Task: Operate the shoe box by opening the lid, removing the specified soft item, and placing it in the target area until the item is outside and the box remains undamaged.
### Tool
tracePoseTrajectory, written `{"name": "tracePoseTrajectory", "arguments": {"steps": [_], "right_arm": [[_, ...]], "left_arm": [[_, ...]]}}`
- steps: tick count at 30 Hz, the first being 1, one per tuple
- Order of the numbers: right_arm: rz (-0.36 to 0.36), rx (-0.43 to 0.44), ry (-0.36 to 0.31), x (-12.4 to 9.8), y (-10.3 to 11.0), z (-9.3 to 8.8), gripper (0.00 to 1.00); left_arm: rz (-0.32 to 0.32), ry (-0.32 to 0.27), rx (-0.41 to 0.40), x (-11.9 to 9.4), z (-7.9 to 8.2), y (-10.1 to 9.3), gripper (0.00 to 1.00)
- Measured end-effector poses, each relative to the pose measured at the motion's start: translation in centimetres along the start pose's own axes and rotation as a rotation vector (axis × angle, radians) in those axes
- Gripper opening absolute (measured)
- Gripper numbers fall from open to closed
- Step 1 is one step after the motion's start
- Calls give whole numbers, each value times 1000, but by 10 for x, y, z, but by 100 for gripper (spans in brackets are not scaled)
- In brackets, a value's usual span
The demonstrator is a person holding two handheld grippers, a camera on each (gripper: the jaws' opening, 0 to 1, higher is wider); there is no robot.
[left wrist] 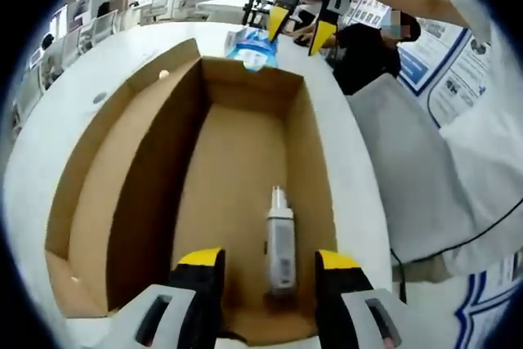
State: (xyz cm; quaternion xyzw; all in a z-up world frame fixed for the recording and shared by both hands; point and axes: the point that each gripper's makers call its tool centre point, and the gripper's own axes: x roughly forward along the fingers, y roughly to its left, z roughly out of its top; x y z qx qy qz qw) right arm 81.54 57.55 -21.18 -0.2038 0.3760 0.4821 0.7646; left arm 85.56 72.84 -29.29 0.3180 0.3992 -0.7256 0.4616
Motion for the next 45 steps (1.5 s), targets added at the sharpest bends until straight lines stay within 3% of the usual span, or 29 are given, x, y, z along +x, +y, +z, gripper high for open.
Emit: {"name": "tracePoseTrajectory", "arguments": {"steps": [15, 45], "right_arm": [[15, 18, -10, 5, -1, -3, 22], [13, 28, -23, 9, -8, -4, 19]], "left_arm": [[0, 87, 75, 16, -7, -3, 41], [76, 157, 101, 39, -20, -5, 37]]}}
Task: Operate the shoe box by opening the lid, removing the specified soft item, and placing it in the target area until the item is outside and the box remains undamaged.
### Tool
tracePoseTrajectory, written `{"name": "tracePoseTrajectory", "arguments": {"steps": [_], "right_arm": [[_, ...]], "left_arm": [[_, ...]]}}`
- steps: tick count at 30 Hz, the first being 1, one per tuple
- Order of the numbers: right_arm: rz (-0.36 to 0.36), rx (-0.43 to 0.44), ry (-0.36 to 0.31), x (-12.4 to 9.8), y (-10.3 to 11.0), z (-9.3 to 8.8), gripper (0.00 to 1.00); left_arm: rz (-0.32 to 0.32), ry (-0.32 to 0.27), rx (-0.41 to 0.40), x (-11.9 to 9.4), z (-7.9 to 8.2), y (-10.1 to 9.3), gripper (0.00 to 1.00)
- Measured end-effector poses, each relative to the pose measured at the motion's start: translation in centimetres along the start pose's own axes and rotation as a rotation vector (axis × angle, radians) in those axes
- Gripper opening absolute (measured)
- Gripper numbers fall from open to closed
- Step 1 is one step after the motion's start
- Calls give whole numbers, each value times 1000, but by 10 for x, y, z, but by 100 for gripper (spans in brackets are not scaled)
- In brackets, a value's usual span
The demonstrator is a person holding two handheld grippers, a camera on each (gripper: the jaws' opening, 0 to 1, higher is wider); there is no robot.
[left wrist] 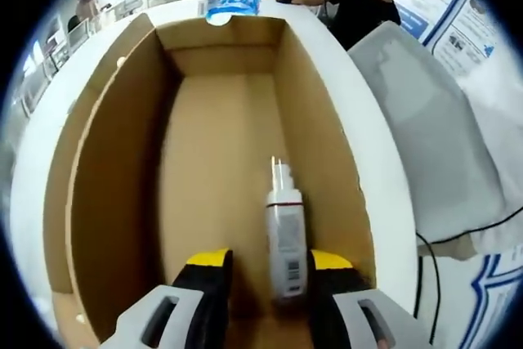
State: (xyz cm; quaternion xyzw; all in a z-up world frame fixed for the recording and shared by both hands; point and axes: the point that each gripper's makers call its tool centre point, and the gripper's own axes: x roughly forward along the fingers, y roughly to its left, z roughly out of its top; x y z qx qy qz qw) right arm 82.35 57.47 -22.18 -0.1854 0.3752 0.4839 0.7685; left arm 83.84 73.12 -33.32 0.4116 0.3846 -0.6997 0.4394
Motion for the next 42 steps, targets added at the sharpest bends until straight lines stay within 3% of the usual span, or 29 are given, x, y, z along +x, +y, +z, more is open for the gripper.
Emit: {"name": "tracePoseTrajectory", "arguments": {"steps": [11, 28, 31, 42], "right_arm": [[0, -3, -6, 2, 2, 2, 18], [4, 3, -13, 3, -5, 0, 18], [5, 2, -14, 3, -4, -1, 18], [5, 2, -19, 4, -9, -1, 18]], "left_arm": [[30, 17, 12, 3, -4, 1, 33], [23, 36, 19, 15, -6, -6, 25], [55, 51, 77, 15, -7, -2, 21], [71, 43, 71, 15, -7, 1, 21]]}}
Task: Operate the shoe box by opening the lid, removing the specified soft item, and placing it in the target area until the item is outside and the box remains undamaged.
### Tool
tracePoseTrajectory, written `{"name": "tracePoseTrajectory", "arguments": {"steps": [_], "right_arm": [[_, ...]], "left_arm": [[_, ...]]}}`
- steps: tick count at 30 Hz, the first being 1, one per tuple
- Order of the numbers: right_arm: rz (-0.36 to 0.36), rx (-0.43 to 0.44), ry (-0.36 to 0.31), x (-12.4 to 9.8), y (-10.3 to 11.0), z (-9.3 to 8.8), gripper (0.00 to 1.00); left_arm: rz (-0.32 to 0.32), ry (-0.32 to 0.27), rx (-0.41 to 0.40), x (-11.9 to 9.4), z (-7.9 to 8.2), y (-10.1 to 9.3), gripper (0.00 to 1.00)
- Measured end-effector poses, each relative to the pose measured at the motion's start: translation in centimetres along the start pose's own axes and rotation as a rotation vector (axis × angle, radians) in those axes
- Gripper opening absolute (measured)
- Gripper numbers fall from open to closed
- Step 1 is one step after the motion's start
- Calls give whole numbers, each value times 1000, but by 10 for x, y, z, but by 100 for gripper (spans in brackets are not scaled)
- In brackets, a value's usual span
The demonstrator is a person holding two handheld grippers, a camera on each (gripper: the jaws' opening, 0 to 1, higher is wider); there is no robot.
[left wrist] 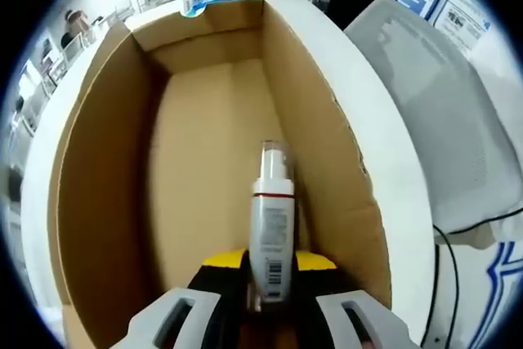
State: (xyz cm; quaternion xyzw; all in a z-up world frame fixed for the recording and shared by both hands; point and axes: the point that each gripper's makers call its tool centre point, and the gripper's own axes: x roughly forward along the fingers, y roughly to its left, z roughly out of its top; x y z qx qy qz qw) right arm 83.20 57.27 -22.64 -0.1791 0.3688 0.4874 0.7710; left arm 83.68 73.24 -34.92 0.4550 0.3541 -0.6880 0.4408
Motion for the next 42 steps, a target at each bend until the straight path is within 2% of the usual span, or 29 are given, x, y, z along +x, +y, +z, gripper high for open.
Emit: {"name": "tracePoseTrajectory", "arguments": {"steps": [6, 14, 22, 28, 33, 42], "right_arm": [[1, -1, -4, -1, -2, 0, 18], [3, -9, -6, -3, 6, 5, 18], [3, -24, -14, -7, 11, 13, 19], [16, -29, -18, -12, 22, 17, 22], [23, -26, -23, -18, 26, 20, 24], [16, -13, -32, -30, 36, 23, 29]], "left_arm": [[9, -7, -31, 0, 1, 1, 19], [33, -8, -27, -6, 5, 4, 18], [63, -51, -70, -25, 16, 3, 18], [95, -73, -90, -37, 16, 4, 18], [131, -99, -120, -48, 17, 6, 18], [211, -208, -189, -75, 33, 5, 18]]}}
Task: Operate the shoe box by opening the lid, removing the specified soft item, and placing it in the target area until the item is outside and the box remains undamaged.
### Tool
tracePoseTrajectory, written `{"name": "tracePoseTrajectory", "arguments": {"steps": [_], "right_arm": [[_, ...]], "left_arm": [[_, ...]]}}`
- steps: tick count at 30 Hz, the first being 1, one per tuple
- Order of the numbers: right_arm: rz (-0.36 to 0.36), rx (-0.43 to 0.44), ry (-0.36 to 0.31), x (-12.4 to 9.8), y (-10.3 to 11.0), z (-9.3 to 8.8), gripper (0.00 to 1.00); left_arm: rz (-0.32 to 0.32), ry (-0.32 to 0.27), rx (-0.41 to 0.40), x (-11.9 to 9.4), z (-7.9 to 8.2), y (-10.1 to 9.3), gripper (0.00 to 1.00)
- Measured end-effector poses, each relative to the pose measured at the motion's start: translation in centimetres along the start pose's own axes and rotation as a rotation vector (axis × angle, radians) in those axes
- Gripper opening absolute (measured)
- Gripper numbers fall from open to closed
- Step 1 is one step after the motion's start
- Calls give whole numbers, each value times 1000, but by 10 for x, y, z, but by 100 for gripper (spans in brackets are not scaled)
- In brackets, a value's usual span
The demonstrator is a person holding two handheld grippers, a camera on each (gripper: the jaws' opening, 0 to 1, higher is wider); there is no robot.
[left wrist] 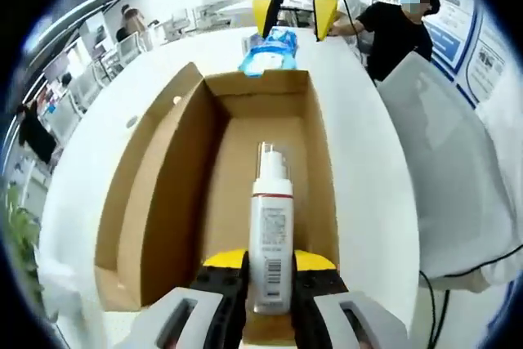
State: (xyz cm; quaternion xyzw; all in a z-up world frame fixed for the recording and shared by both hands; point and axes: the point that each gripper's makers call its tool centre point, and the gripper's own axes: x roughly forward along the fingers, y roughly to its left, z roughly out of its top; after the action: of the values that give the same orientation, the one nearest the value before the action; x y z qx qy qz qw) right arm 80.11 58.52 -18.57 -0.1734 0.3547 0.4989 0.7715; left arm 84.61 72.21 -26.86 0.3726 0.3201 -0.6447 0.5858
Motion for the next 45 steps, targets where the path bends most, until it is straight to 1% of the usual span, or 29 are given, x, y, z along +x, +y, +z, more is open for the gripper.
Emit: {"name": "tracePoseTrajectory", "arguments": {"steps": [3, 6, 8, 10, 13, 15, 18, 20, 21, 22, 24, 26, 29, 30, 31, 33, 36, 38, 40, 41, 42, 45], "right_arm": [[-8, 7, -16, -2, -1, 5, 30], [-16, 6, -26, -6, 3, 12, 30], [-20, 5, -32, -9, 7, 14, 31], [-27, 7, -45, -13, 9, 17, 31], [-40, 13, -66, -20, 9, 21, 33], [-57, 27, -94, -29, 11, 25, 33], [-70, 32, -117, -37, 10, 28, 34], [-81, 34, -138, -43, 11, 31, 34], [-83, 37, -153, -46, 12, 33, 34], [-86, 38, -161, -49, 13, 34, 34], [-95, 39, -171, -55, 16, 35, 35], [-105, 54, -197, -62, 16, 37, 37], [-117, 76, -247, -72, 16, 40, 38], [-130, 96, -282, -76, 15, 44, 39], [-131, 109, -305, -79, 16, 46, 39], [-129, 118, -323, -84, 18, 46, 40], [-164, 126, -349, -94, 15, 44, 41], [-179, 172, -412, -103, 14, 48, 43], [-193, 190, -442, -111, 11, 47, 44], [-199, 197, -453, -115, 10, 46, 45], [-202, 203, -463, -118, 9, 46, 44], [-206, 242, -531, -130, 10, 48, 44]], "left_arm": [[13, -28, -16, -5, 5, 0, 18], [30, -59, -32, -11, 14, -1, 18], [44, -90, -46, -16, 23, -3, 18], [69, -132, -68, -20, 30, 1, 18], [101, -198, -107, -29, 47, 3, 18], [122, -247, -145, -36, 60, 3, 18], [138, -275, -156, -40, 72, -2, 19], [151, -301, -172, -42, 84, -6, 19], [160, -321, -178, -44, 94, -11, 19], [163, -332, -186, -46, 101, -15, 19], [179, -366, -198, -48, 111, -15, 19], [196, -400, -213, -52, 125, -20, 19], [212, -462, -242, -55, 142, -21, 19], [216, -481, -247, -56, 148, -21, 19], [220, -506, -256, -57, 157, -24, 19], [223, -527, -260, -57, 167, -28, 19], [231, -568, -271, -56, 187, -34, 19], [238, -592, -279, -55, 196, -35, 19], [243, -624, -296, -56, 206, -37, 19], [243, -656, -306, -58, 213, -38, 19], [244, -670, -315, -59, 217, -39, 19], [241, -713, -335, -61, 231, -41, 19]]}}
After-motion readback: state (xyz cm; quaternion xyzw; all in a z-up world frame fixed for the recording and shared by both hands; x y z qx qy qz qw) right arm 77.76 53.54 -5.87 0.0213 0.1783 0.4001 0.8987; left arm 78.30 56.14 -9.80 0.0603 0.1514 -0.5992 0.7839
